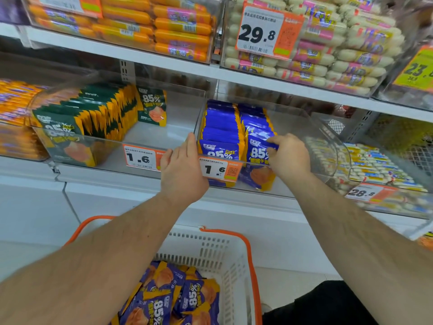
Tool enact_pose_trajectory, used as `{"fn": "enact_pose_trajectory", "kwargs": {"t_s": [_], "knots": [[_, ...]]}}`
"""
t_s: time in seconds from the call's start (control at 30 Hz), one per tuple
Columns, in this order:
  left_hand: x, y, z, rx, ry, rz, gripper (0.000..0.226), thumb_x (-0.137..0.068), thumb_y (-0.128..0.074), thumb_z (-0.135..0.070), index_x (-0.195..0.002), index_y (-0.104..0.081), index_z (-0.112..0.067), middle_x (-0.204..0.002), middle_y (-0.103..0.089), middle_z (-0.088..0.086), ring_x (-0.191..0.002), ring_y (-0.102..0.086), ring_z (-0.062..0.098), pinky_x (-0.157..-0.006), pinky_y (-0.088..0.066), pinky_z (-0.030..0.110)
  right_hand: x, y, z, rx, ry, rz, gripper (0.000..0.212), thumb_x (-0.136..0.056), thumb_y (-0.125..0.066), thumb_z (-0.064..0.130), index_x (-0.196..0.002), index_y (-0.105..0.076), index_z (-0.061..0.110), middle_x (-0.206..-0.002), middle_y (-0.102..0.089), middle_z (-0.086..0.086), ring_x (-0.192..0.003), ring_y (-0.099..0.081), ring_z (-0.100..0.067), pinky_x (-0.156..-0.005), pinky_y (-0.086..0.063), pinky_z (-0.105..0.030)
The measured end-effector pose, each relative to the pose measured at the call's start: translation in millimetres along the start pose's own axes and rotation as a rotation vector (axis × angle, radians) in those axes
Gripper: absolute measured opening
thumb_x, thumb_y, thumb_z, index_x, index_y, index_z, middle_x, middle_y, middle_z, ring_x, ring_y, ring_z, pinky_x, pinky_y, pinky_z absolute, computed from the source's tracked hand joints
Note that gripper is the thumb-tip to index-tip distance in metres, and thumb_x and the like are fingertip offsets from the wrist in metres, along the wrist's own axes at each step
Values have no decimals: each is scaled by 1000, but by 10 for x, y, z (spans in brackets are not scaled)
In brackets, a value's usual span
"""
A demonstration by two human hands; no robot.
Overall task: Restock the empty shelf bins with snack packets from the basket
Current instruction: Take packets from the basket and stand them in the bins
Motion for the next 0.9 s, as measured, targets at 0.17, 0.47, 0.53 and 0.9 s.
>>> {"fn": "enact_pose_trajectory", "kwargs": {"t_s": [0.17,0.47,0.53,0.9], "knots": [[-7,8,-9,2,2,64,106,-79,-74,-36,-152,-2,-11,-150,-35,4,-141,-30,20,-119,-9,40,10,22,-70,1,-5,-80,42,-90,-64,21,-131,-61,17,-123,-51,-15,-115,-51,-35,-92,-44,-41],[372,171,160,116,-195,99,92,-81,-71,-15,-154,-15,-11,-162,-14,7,-148,-15,23,-120,-18,38,695,-22,693,-244,471,-501,17,-74,-61,10,-88,-69,4,-90,-58,-15,-85,-58,-36,-73,-48,-42],[562,128,322,61,-204,195,86,-84,-68,-19,-153,-19,-11,-162,-14,5,-148,-18,22,-118,-18,33,893,-291,887,-351,516,-414,14,-74,-61,7,-85,-68,2,-87,-58,-15,-82,-59,-35,-72,-47,-39],[1154,-407,1374,-126,22,919,59,-92,-58,-31,-146,-36,-24,-151,-38,0,-127,-49,21,-102,-44,35,2191,-2847,833,-174,22,918,17,-87,-53,10,-72,-49,16,-72,-51,-4,-65,-47,-22,-53,-39,-29]]}}
Point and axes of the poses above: each hand's wrist, its own x-axis away from the middle knuckle, its own y-axis out of the back of the hand, z = x × y, the point moved 6 cm from there along -x, towards the middle knuckle
